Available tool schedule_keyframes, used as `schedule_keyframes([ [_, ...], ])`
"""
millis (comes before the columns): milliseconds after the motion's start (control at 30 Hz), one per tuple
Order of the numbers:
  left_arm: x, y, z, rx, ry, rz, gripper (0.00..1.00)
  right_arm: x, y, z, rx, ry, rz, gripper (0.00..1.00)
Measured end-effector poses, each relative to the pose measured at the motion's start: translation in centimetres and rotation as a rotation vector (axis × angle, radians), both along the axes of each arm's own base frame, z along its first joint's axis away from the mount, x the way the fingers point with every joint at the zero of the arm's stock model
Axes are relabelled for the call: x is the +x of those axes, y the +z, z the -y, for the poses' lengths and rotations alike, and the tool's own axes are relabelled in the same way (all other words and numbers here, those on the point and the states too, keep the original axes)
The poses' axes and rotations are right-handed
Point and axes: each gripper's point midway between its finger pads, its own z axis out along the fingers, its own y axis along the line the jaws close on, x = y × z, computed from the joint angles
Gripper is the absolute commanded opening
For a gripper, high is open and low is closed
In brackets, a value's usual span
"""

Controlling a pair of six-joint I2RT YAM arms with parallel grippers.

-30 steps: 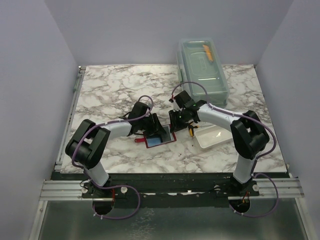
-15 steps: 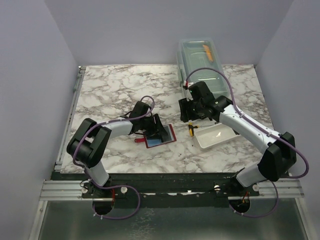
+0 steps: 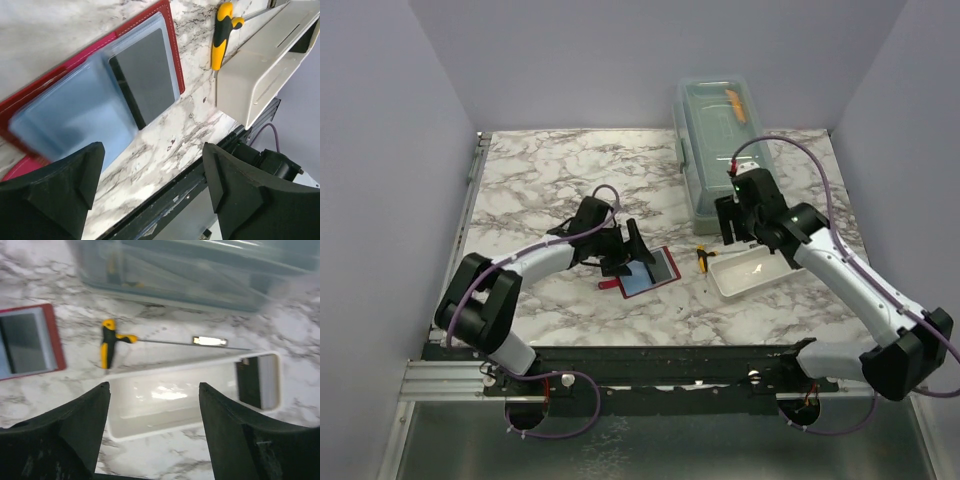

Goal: Put the credit cards into the card holder
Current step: Insert the credit card into the card holder, then pick up the credit card from the storage box.

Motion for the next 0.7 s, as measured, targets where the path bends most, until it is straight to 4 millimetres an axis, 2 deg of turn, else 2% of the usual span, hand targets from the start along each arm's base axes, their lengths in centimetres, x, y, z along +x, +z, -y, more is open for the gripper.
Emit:
schedule_keyframes([
  [67,0.0,1.2,-1.1,0.004,0.017,0.019,0.89,-0.5,0.7,2.3,-0.06,-0.015,0.051,0.82],
  [167,0.1,3.9,-2.5,-0.001,0.03,0.077,0.9,-1.5,0.5,6.6,-0.165,-0.065,0.083,0.82],
  [267,0.2,6.7,-2.8,-0.01,0.01,0.139,0.91,-2.4,-0.9,11.4,-0.268,-0.143,0.063,0.82],
  [333,0.7,9.0,-2.8,-0.016,-0.015,0.203,0.91,-3.3,-2.5,13.6,-0.343,-0.154,0.031,0.87],
  [400,1.4,11.4,-2.7,-0.02,-0.038,0.281,0.91,-4.3,-4.3,14.4,-0.399,-0.114,-0.003,0.9],
  [500,2.1,13.4,-2.7,-0.014,-0.064,0.362,0.91,-5.1,-6.9,15.1,-0.452,-0.067,-0.04,0.89],
  [600,2.2,13.5,-2.9,0.002,-0.079,0.389,0.91,-4.7,-8.8,16.2,-0.486,-0.074,-0.064,0.86],
  [700,1.9,12.3,-3.3,0.03,-0.089,0.383,0.91,-3.4,-10.0,17.5,-0.506,-0.114,-0.074,0.81],
])
